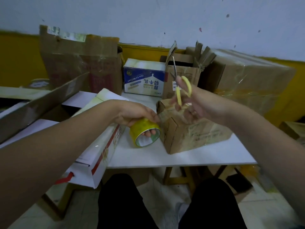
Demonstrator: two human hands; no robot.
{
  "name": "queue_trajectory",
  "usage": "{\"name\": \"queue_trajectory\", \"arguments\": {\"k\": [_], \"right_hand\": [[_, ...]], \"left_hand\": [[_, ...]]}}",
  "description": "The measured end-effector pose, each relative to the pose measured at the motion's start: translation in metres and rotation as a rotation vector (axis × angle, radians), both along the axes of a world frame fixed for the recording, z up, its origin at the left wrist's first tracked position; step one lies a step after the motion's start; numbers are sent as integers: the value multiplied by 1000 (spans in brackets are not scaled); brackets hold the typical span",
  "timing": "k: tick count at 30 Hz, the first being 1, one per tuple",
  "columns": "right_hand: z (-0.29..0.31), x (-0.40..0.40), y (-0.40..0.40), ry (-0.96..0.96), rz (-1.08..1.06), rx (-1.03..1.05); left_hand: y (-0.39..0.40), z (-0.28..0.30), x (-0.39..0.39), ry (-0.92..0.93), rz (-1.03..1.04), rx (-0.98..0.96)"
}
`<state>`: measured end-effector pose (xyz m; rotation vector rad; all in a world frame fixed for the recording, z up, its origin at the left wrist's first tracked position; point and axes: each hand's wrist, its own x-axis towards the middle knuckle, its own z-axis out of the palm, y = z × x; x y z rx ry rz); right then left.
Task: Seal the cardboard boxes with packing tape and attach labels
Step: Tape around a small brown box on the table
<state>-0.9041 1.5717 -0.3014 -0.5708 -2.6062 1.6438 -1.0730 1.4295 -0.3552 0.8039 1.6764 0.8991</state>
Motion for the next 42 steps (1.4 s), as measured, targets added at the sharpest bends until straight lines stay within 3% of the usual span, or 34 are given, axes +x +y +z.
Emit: {"name": "queue_trajectory", "arguments": {"k": [4, 7, 18, 28, 33, 38, 42], "right_hand": [[-22, 53, -16, -342, 189, -59], [-46, 56, -27, -462, 139, 27], [-73, 14, -48, -229, -170, 122], [-101, 15, -35, -14, -174, 582], [-111, 21, -34, 26, -166, 696], [-103, 30, -46, -126, -60, 468], [-87, 51, -45, -43, -4, 296]], "left_hand": [[-2, -6, -5, -59, 14, 34], [0, -9, -4, -74, 25, 37], [-1, -12, -4, -45, 18, 26], [2, -10, 1, 16, 141, 60], [-3, -6, 5, 72, 155, 29], [-7, -8, 9, 204, 146, -34], [-13, 5, 9, 223, 210, -31]]}}
